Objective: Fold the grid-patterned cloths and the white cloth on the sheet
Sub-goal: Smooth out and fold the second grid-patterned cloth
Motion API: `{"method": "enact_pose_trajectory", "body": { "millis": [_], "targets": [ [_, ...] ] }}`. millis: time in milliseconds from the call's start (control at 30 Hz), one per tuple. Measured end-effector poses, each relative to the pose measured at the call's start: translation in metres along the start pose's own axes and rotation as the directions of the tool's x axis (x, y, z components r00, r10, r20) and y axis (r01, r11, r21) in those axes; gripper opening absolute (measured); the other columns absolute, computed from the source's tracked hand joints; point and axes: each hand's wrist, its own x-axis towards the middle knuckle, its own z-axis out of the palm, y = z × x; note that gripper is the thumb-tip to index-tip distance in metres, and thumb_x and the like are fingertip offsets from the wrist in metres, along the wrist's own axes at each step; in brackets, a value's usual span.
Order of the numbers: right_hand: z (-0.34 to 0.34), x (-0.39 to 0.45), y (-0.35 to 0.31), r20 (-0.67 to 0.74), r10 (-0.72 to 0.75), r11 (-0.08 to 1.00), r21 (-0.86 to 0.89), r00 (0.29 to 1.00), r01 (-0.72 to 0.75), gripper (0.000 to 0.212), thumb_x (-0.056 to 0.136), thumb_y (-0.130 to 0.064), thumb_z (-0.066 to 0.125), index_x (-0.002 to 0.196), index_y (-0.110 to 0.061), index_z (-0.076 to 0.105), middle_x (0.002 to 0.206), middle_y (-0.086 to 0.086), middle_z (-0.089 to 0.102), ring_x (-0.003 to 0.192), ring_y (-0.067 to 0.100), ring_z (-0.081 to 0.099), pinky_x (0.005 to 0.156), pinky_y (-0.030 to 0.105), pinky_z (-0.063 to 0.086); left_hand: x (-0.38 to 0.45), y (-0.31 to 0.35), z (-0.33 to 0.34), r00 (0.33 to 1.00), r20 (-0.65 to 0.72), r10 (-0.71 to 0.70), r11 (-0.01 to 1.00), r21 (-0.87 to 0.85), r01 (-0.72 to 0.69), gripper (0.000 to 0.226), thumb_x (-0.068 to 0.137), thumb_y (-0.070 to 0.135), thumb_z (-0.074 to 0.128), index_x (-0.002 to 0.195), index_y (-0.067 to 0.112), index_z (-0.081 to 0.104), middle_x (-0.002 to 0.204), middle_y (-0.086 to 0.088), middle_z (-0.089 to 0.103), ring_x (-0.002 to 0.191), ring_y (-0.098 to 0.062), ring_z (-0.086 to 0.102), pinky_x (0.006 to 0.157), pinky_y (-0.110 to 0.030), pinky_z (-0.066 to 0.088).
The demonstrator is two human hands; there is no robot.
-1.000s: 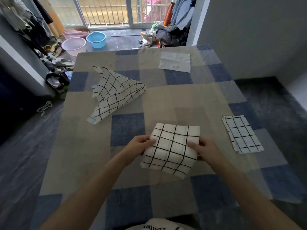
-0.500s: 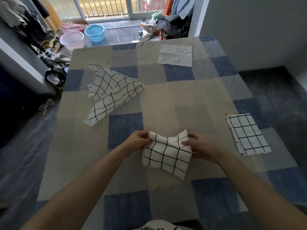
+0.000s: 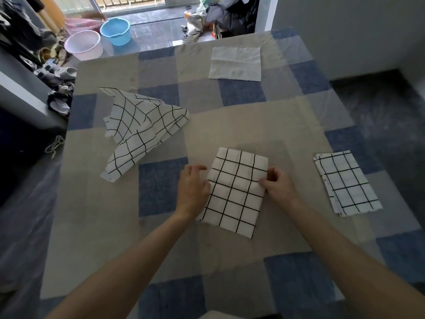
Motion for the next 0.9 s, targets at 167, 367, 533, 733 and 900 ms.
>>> {"method": "enact_pose_trajectory", "body": {
  "millis": [167, 367, 533, 733, 900],
  "targets": [
    [0.000, -0.003, 0.007, 0.060, -0.037, 0.997, -0.064, 0.998, 0.041, 0.011, 0.086, -0.006, 0.066, 0.088, -0.017, 0.066, 0.091, 0.005, 0.071, 0.086, 0.019, 0.065, 0.082, 0.038, 0.053, -0.033, -0.009, 0.028, 0.849, 0.438, 0.295, 0.870, 0.245, -0.429, 0.040, 0.088, 0.026, 0.053, 0.128, 0.027, 0.050, 0.144, 0.004, 0.040, 0.131, -0.020, 0.036, 0.108, -0.038, 0.029],
    [-0.004, -0.025, 0.003, 0.108, -0.203, 0.972, -0.100, 0.973, 0.214, 0.015, 0.083, 0.002, 0.067, 0.077, -0.010, 0.060, 0.080, -0.001, 0.066, 0.076, 0.004, 0.062, 0.072, 0.021, 0.050, -0.036, -0.019, 0.029, 0.813, 0.518, 0.265, 0.807, 0.342, -0.481, 0.060, 0.090, 0.031, 0.048, 0.148, 0.029, 0.030, 0.160, 0.005, 0.015, 0.146, -0.020, 0.010, 0.119, -0.042, 0.007],
    [-0.002, -0.049, 0.013, 0.153, -0.364, 0.871, -0.293, 0.919, 0.394, 0.032, 0.069, 0.015, 0.062, 0.070, -0.017, 0.059, 0.092, -0.003, 0.063, 0.094, 0.011, 0.062, 0.080, 0.028, 0.052, -0.038, -0.032, 0.014, 0.860, 0.459, 0.221, 0.818, 0.392, -0.420, 0.068, 0.082, 0.040, 0.030, 0.147, 0.022, 0.035, 0.154, -0.006, 0.031, 0.145, -0.030, 0.020, 0.119, -0.045, 0.010],
    [0.004, -0.066, 0.045, 0.202, -0.400, 0.742, -0.502, 0.894, 0.445, 0.034, 0.071, 0.012, 0.061, 0.069, -0.022, 0.059, 0.099, -0.002, 0.055, 0.102, 0.013, 0.049, 0.084, 0.009, 0.034, -0.047, -0.060, -0.003, 0.924, 0.369, 0.100, 0.881, 0.399, -0.255, 0.069, 0.091, 0.033, 0.052, 0.153, 0.024, 0.023, 0.161, 0.000, 0.015, 0.148, -0.023, 0.003, 0.119, -0.044, 0.005],
    [0.010, -0.071, 0.062, 0.185, -0.449, 0.683, -0.559, 0.874, 0.470, 0.025, 0.070, 0.010, 0.064, 0.074, -0.014, 0.065, 0.108, 0.005, 0.055, 0.107, 0.017, 0.046, 0.089, 0.023, 0.036, -0.059, -0.066, -0.015, 0.953, 0.302, 0.004, 0.920, 0.371, -0.122, 0.062, 0.091, 0.041, 0.049, 0.147, 0.025, 0.030, 0.160, 0.000, 0.013, 0.146, -0.022, 0.009, 0.117, -0.044, 0.011]
  ]
}}
